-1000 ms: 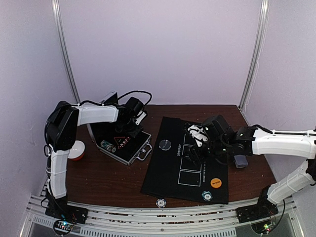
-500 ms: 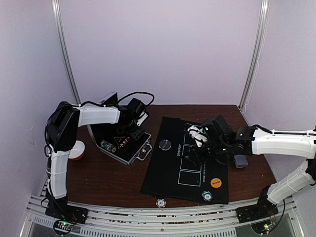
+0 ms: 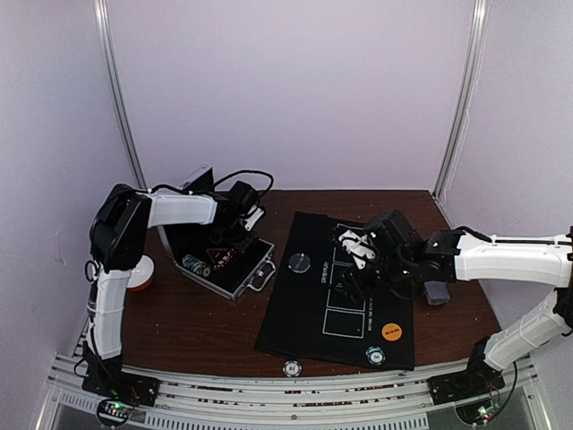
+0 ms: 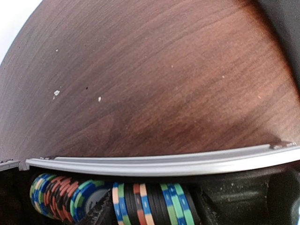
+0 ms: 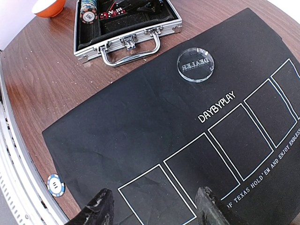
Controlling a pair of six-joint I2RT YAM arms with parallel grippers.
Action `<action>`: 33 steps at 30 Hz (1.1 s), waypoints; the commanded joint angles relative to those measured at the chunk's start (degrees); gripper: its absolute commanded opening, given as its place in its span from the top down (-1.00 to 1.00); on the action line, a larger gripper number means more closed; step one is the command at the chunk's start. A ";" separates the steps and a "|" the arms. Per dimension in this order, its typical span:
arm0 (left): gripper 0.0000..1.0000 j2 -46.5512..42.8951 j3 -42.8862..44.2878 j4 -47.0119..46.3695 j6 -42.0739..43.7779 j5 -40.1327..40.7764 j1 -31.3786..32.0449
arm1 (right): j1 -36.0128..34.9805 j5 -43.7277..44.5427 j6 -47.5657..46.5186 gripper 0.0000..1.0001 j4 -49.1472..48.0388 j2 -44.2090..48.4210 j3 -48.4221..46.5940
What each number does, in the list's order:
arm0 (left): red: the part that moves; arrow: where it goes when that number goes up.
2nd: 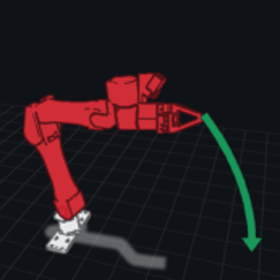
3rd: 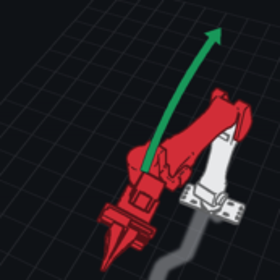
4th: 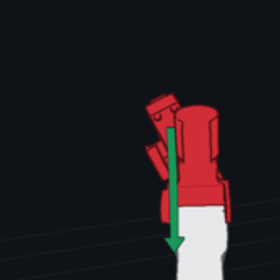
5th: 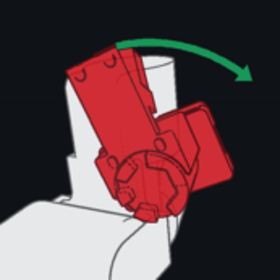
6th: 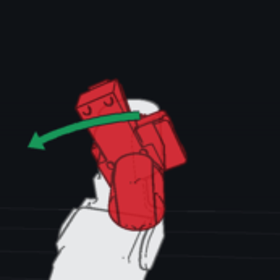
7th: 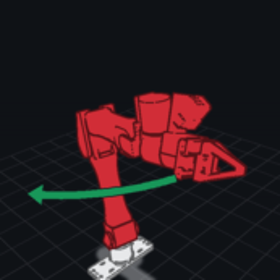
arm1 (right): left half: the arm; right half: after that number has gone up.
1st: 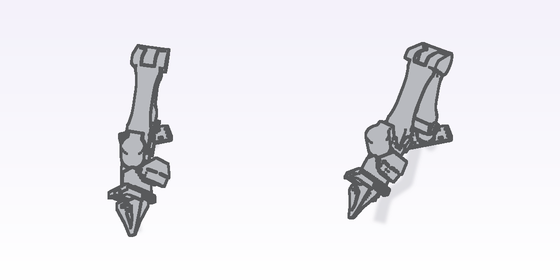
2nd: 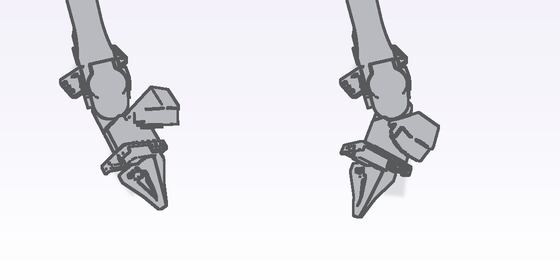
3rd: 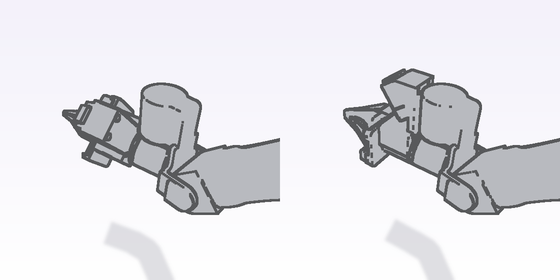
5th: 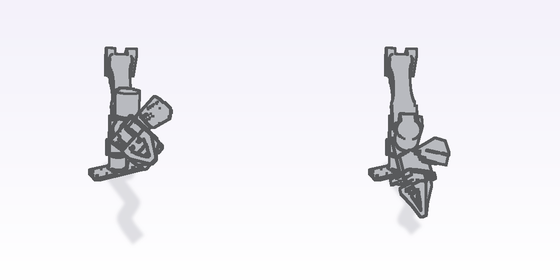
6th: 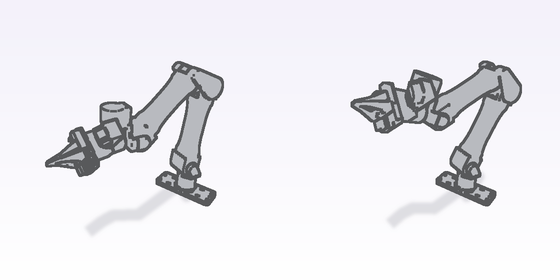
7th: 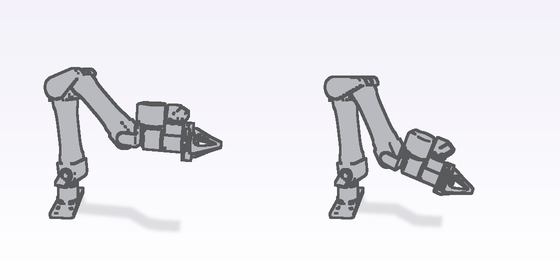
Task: Distribute texas hold em gaming equipment
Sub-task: Pick up the pile of poker chips from the chip case, then pass from the left arm to the right
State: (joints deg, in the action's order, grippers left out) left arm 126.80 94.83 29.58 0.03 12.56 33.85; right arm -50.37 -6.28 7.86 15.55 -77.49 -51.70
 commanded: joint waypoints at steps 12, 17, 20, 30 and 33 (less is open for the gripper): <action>1.00 -12.65 -1.01 -1.46 -4.78 -10.88 -1.32 | 0.23 1.86 -1.90 -0.25 3.22 3.27 -3.31; 1.00 -23.90 -5.97 -3.55 -11.34 -22.99 -1.24 | 0.21 5.65 -7.35 -0.25 5.96 4.21 -6.86; 1.00 -30.98 -14.15 -9.29 -18.57 -34.61 -0.46 | 0.09 8.48 -13.32 -0.25 5.99 4.46 -8.89; 1.00 -41.80 -33.08 -32.16 -41.58 -55.39 5.52 | -6.60 0.97 -38.76 -0.42 -9.31 -3.67 -16.01; 1.00 -42.69 -34.27 -34.10 -43.29 -56.11 5.64 | -8.05 -0.38 -43.57 -0.54 -7.84 -9.27 -21.17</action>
State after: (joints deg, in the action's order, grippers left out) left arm 86.67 61.32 6.79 -36.03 -37.39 39.79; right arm -56.38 -3.29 -24.43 9.82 -80.84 -67.66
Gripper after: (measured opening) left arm 0.384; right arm 0.745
